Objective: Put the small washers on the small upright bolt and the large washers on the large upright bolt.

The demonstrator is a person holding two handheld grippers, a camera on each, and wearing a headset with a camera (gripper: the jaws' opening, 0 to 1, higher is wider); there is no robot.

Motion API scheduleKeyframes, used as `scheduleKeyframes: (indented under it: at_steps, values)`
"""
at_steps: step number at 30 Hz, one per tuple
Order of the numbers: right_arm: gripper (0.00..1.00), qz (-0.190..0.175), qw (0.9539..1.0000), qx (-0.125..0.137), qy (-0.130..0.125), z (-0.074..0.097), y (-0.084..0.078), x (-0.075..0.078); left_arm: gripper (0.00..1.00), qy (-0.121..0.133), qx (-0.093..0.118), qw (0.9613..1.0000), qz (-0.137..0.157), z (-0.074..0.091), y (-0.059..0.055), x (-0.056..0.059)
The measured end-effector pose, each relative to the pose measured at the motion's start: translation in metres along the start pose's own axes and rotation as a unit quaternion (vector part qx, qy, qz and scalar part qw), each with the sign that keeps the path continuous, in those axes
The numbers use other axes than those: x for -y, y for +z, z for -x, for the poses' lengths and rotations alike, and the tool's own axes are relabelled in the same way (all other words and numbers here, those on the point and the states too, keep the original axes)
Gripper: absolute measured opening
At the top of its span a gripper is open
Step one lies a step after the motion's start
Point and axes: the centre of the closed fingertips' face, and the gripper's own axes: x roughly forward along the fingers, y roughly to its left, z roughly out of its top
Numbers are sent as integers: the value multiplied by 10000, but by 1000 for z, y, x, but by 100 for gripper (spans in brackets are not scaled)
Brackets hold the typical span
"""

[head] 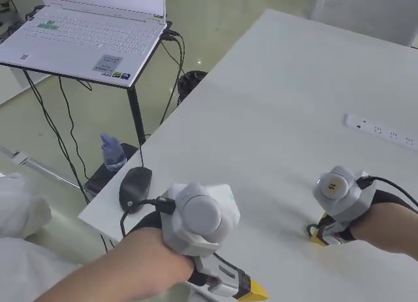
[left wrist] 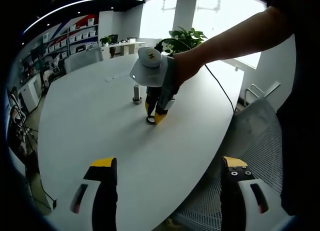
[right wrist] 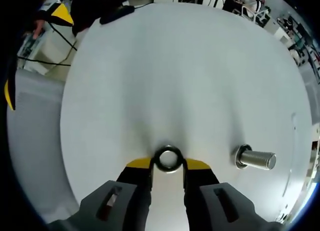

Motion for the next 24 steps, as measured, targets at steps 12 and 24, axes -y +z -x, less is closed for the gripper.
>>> scheduleKeyframes:
  at_steps: [12, 24]
  values:
    - [21, 277, 9991, -319, 11, -1, 0, 2, 81, -7, 51, 10000, 3, -1, 3, 3]
    - [21, 67, 9995, -273, 146, 3, -5, 2, 78, -106, -83, 9999, -76, -3, -1, 9]
